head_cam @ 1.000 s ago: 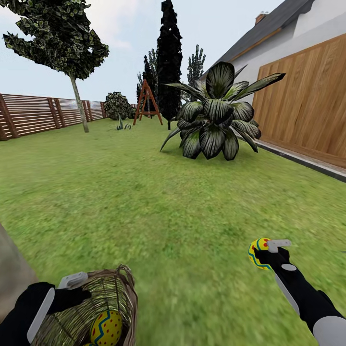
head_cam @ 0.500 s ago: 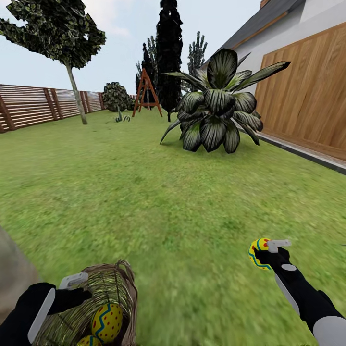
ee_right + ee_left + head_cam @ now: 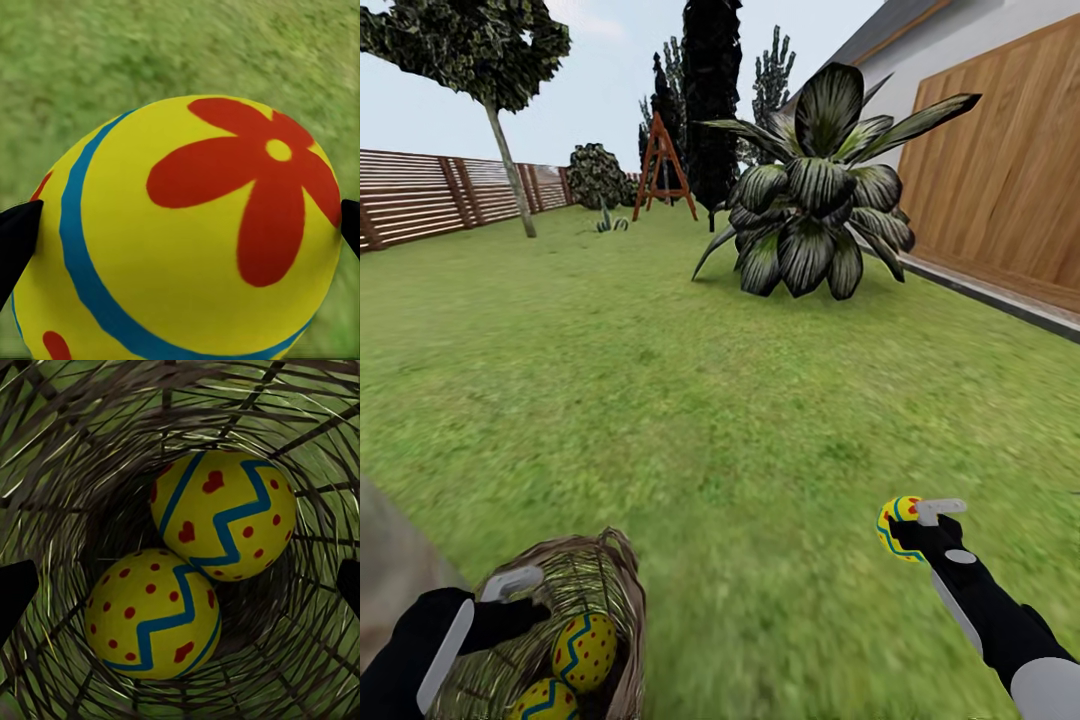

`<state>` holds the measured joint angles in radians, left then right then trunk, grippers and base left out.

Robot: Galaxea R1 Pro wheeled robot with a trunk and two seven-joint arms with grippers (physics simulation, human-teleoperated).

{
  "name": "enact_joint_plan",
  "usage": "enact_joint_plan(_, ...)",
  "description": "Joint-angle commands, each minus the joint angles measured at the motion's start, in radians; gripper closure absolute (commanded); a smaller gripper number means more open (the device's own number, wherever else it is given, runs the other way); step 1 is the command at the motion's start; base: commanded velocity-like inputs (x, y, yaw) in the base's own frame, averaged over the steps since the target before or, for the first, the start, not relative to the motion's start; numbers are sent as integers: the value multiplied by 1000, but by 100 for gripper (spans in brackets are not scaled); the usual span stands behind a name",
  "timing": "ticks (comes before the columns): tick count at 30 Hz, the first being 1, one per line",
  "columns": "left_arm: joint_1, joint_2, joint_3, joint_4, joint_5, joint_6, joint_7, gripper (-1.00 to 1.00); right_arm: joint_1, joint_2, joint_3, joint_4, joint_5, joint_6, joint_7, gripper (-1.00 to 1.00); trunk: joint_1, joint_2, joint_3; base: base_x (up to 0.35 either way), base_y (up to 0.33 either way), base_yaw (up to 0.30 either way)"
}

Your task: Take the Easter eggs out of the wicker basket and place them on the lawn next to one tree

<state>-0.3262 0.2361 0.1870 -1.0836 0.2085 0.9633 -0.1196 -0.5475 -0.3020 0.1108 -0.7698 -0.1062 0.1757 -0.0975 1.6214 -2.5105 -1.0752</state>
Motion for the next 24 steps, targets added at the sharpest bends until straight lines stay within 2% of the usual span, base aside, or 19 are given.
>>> enact_joint_plan(1, -1, -1, 2, 0, -1, 5, -5, -100, 0, -2, 7, -2, -10, 4, -10, 100, 0, -1, -5, 0, 0, 0)
enact_joint_plan(16, -1, -4, -1, 2, -1, 5, -5, -100, 0, -3, 7, -8, -17, -3, -9, 100, 7, -4, -63, 0, 0, 0)
enact_joint_plan(17, -1, -7, -1, 2, -1, 5, -5, -100, 0, -3, 6, -11, -17, -12, -8, 100, 7, -4, -67, 0, 0, 0)
enact_joint_plan(20, -1, -11, -1, 2, -1, 4, -5, -100, 0, -2, 5, -15, -18, -146, -11, 100, 9, -5, -78, 0, 0, 0)
enact_joint_plan(24, -1, -13, -1, 2, -1, 4, -5, -100, 0, -2, 2, -16, -19, -180, -10, 100, 11, -6, -94, 0, 0, 0)
